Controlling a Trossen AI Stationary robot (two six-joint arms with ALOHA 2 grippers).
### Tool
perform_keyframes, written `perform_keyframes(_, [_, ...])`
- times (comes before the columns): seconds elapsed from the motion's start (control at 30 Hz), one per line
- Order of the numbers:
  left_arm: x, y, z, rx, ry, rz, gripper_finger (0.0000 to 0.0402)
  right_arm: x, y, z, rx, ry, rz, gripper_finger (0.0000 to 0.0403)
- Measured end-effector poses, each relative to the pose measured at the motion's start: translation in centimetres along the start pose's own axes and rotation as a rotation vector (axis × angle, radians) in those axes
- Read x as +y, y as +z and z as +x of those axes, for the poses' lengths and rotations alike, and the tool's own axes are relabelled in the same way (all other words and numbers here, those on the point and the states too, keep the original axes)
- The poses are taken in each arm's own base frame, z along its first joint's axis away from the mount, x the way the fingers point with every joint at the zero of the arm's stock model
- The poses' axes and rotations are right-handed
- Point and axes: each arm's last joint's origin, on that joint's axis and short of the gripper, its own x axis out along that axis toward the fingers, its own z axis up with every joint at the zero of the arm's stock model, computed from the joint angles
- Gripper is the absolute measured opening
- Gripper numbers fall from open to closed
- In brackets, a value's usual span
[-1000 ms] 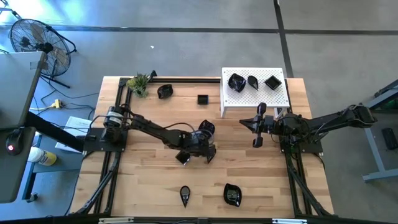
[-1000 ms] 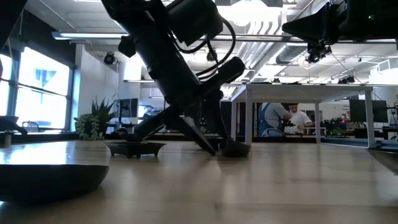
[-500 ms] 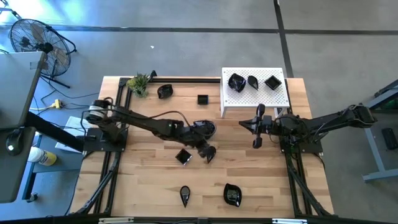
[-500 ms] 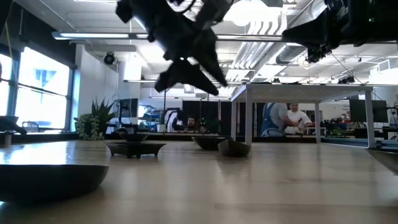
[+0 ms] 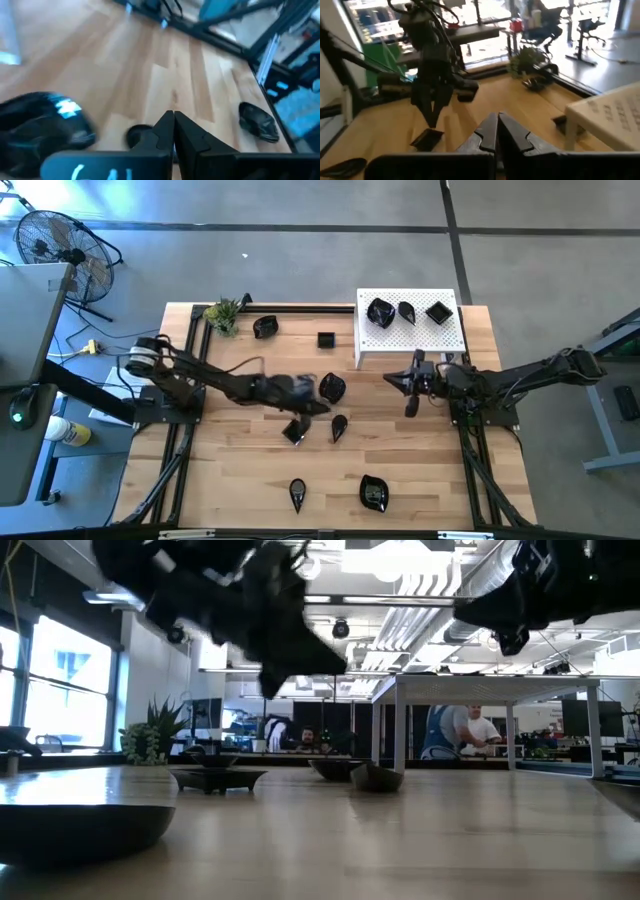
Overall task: Pick & Place Mini shaped plates
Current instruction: Stack the black drop-shaped plate on top of the black drop-shaped plates on the shelf
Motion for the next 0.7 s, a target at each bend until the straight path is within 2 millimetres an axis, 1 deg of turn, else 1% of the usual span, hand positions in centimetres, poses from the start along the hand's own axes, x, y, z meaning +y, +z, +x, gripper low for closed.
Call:
perform_keyframes(0.1, [1.5, -0.5, -1.8, -0.156, -0.028, 0.026, 0.0002, 0.0, 0.2, 0.3, 0.019, -0.068, 0.048, 0.0002])
perform_keyframes(0.2, [3.6, -1.8, -3.2, -0.224, 0.002, 0.075, 0.0002, 0.4, 1.5, 1.1, 0.042, -0.123, 0.082, 0.0002])
perform_keyframes(0.33, [6.0, -1.4, -5.4, -0.387, 0.042, 0.142, 0.0003, 1.2, 2.8, 2.7, 0.146, -0.196, 0.152, 0.0002])
perform_keyframes(0.43, [7.9, -1.1, -6.8, -0.461, 0.074, 0.182, 0.0003, 1.8, 2.6, 4.3, 0.257, -0.273, 0.235, 0.0002])
perform_keyframes(0.5, [8.8, -0.7, -7.5, -0.501, 0.073, 0.22, 0.0003, 2.5, 1.9, 5.4, 0.343, -0.322, 0.286, 0.0005])
perform_keyframes(0.6, [10.0, -0.5, -8.3, -0.509, 0.059, 0.26, 0.0003, 4.2, 1.2, 7.2, 0.463, -0.377, 0.382, 0.0015])
perform_keyframes(0.7, [10.6, -0.5, -8.7, -0.502, 0.043, 0.271, 0.0003, 6.1, 0.7, 8.6, 0.594, -0.433, 0.481, 0.0033])
